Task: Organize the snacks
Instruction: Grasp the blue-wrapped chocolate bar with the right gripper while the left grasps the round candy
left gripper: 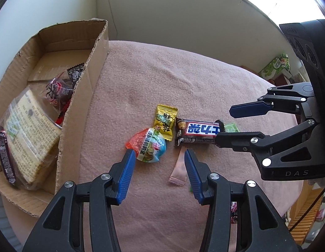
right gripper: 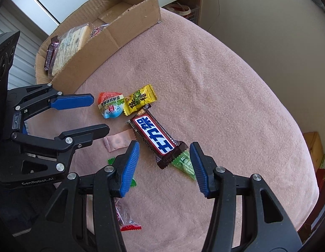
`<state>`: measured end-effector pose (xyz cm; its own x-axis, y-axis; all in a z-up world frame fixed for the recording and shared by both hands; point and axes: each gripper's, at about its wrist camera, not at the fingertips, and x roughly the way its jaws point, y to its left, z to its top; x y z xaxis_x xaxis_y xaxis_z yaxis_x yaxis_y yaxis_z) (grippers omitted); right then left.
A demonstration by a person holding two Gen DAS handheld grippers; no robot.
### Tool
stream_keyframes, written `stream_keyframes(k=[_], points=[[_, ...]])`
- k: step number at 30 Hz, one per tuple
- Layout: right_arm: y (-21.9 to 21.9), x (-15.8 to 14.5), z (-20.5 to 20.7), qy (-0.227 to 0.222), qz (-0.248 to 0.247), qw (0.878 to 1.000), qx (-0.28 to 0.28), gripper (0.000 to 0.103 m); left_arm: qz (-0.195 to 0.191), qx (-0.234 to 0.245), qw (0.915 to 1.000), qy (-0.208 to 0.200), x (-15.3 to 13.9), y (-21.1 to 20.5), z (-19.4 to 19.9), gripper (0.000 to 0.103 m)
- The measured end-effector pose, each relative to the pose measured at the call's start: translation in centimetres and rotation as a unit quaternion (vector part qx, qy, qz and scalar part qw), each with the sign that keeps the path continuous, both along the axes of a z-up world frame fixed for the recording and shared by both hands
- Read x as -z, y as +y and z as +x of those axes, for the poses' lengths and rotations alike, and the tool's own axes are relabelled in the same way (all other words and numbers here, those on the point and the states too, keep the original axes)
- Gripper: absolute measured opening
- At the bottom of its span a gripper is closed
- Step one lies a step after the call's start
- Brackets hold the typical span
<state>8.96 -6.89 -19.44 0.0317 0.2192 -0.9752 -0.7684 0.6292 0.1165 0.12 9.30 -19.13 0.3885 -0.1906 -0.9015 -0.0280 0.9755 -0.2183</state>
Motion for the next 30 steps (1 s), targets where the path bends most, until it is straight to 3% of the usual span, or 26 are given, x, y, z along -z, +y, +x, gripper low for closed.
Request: stream_keyframes(k=[17,19,24,30], points=[[3.2,3.3,0.6,0.01,-0.005,0.999,-0.053,0.052,0.028,-0.026,0.9993,0.004,3.1,-1.2,1.0,0.044],[3.5,3.6,0.6,0.014,-0.004,0.999,-0.052,0.047,0.03,-0.028,0.9992,0.003,3.4,-1.6,1.2,0.037],[4.2,4.3,-0.1,0.019,-0.011,0.998,-0.059,0.035,0.028,-0.031,0.9991,-0.002,3.7,-1.7,1.2,0.029],[3.8,4.3,-0.2,0.022,-0.006,0.999,-0.049,0.03,0.017,-0.034,0.9992,-0.007,3.5,-1.2,0.8,0.028]])
